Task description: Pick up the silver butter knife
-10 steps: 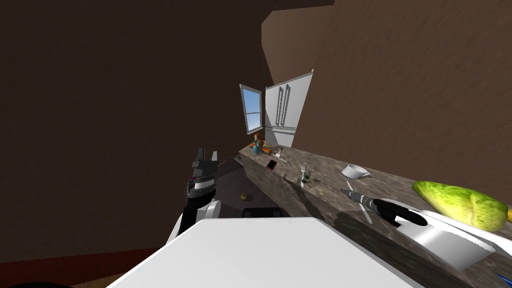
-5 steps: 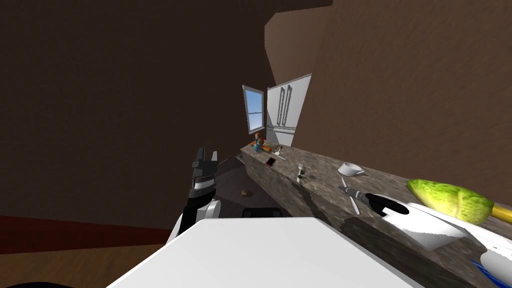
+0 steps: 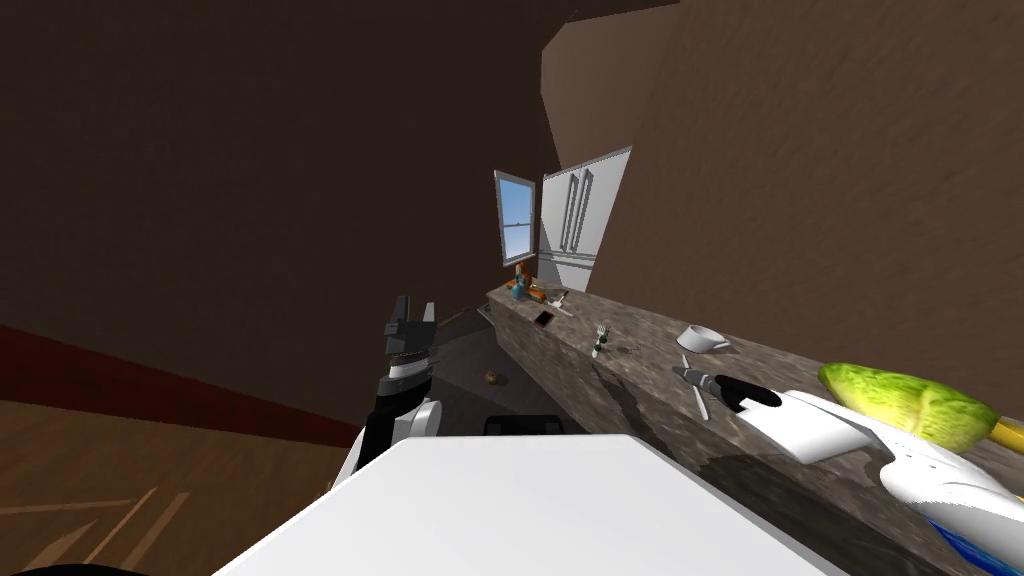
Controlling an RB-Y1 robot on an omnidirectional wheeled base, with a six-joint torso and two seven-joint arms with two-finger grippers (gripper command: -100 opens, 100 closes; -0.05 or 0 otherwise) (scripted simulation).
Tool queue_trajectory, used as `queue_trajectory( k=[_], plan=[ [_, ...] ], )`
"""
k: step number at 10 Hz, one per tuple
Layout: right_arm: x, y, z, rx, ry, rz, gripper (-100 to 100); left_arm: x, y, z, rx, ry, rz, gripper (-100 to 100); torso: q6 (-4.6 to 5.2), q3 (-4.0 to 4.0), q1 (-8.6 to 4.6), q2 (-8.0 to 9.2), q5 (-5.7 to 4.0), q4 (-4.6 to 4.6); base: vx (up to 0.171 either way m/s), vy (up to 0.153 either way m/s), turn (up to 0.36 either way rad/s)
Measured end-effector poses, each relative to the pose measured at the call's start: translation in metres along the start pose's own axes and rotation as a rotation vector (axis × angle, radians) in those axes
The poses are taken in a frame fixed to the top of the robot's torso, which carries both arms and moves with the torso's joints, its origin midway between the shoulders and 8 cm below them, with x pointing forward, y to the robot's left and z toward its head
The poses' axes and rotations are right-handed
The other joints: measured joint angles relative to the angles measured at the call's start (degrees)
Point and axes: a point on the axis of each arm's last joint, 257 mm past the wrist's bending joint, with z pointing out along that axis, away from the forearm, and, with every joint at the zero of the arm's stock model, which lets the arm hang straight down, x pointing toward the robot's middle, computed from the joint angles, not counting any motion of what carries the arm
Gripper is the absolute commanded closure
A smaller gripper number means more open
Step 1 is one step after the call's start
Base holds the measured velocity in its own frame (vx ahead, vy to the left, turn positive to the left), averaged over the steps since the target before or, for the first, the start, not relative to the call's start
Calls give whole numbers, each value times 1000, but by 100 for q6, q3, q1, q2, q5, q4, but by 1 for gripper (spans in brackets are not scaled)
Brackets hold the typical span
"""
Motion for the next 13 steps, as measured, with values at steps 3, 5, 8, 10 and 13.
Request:
queue_trajectory(
  k=[3, 5, 8, 10, 13],
  plan=[
    [-8, 7, 12, 23, -1, 24, -100, 0, 0, 0, 0, 0, 0, 0, 5, -13, -10, -20, -11, -8, -100, -21, 79],
    [-10, 12, 21, 43, 4, 39, -100, 0, 0, 0, 0, 0, 0, 0, -2, -11, -13, -14, -14, -8, -148, -36, 151],
    [-13, 19, 34, 81, 19, 62, -100, 0, 0, 0, 0, 0, 0, 0, 0, -11, -35, -2, -40, -18, -151, -30, 123],
    [-25, 35, 38, 75, 10, 76, -100, 0, 0, 0, 0, 0, 0, 0, 5, -29, -31, -34, -43, -26, -84, -7, 71],
    [-34, 49, 45, 85, 14, 90, -100, 0, 0, 0, 0, 0, 0, 0, 5, -32, -33, -39, -43, -27, -103, -14, 99]
  ],
)
